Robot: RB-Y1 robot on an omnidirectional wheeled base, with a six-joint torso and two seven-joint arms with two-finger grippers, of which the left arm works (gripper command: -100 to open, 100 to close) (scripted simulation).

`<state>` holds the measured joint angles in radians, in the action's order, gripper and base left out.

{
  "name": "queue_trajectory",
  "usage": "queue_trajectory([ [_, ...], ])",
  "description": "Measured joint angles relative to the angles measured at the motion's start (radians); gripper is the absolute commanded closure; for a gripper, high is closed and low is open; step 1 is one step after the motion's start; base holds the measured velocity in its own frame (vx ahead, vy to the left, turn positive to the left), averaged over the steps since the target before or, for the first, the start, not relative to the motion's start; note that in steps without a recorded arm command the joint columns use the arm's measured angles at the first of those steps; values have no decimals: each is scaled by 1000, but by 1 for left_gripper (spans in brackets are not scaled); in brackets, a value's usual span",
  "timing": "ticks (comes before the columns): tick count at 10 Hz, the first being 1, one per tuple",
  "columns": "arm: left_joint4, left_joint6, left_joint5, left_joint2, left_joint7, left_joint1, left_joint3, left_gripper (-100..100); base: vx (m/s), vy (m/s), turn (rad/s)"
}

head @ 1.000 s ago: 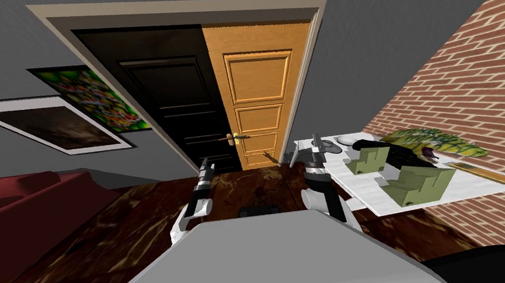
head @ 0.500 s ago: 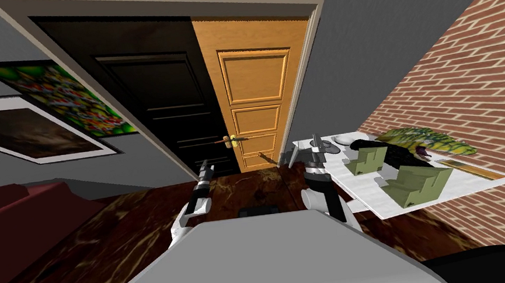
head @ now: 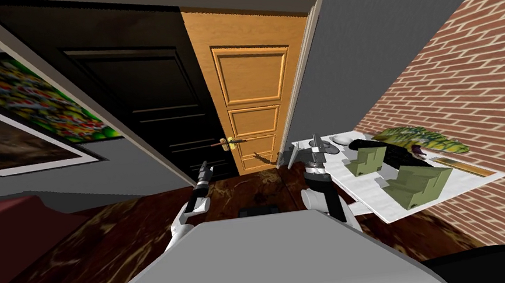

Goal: Pull the door open

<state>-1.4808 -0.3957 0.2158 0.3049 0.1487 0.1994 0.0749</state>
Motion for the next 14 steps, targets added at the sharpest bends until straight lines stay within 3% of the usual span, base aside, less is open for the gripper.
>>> queue_trajectory([
  [14,289,-1,44,91,91,-124,35,-100,117,29,-74],
])
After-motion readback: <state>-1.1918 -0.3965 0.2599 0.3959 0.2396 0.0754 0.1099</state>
